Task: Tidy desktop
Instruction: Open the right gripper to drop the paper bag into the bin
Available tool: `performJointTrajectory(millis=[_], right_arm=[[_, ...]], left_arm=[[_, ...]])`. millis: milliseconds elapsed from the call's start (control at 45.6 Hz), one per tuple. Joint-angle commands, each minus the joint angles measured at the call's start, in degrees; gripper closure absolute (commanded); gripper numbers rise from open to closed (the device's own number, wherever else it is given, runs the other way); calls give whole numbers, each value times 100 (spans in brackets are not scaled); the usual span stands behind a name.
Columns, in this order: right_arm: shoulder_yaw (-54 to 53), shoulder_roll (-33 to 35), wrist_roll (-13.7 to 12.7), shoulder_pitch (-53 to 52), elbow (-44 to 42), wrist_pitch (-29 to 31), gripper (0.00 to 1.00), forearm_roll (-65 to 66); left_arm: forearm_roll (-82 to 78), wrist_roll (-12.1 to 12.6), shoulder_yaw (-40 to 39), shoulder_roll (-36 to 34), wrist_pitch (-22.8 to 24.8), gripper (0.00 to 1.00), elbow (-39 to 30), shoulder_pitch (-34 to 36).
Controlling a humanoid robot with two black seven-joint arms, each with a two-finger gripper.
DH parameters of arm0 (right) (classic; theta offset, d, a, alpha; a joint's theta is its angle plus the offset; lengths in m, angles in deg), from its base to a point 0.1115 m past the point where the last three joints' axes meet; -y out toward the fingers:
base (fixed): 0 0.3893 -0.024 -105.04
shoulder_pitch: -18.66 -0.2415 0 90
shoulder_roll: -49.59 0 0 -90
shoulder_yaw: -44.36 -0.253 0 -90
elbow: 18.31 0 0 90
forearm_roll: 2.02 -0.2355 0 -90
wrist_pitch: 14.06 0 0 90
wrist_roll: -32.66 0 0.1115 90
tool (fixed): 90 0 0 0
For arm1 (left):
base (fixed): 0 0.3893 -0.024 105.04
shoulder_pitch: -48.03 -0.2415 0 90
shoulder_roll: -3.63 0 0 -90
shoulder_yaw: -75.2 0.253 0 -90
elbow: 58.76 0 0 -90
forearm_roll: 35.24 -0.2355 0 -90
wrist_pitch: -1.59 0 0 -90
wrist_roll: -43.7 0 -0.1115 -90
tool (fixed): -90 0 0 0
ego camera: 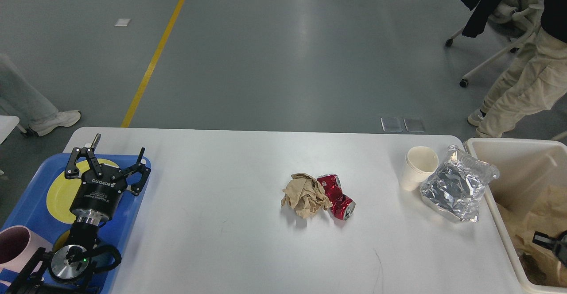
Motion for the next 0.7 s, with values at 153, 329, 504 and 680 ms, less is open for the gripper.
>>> performJointTrajectory(millis=[153, 329, 504, 680], right_arm=[[-190, -532, -15, 483, -446, -599, 100, -2], [-217, -505, -32, 509, -446, -608, 100, -2], [-226, -461, -15, 518, -446, -1072, 16, -2], [-235, -470, -6, 570, -384, -1522, 0, -2]], left_arm=[[-5, 0, 0, 0, 0, 4, 0, 0], [-5, 0, 0, 0, 0, 3, 0, 0], [4, 0, 0, 0, 0, 3, 0, 0], [-5, 0, 0, 0, 0, 3, 0, 0]])
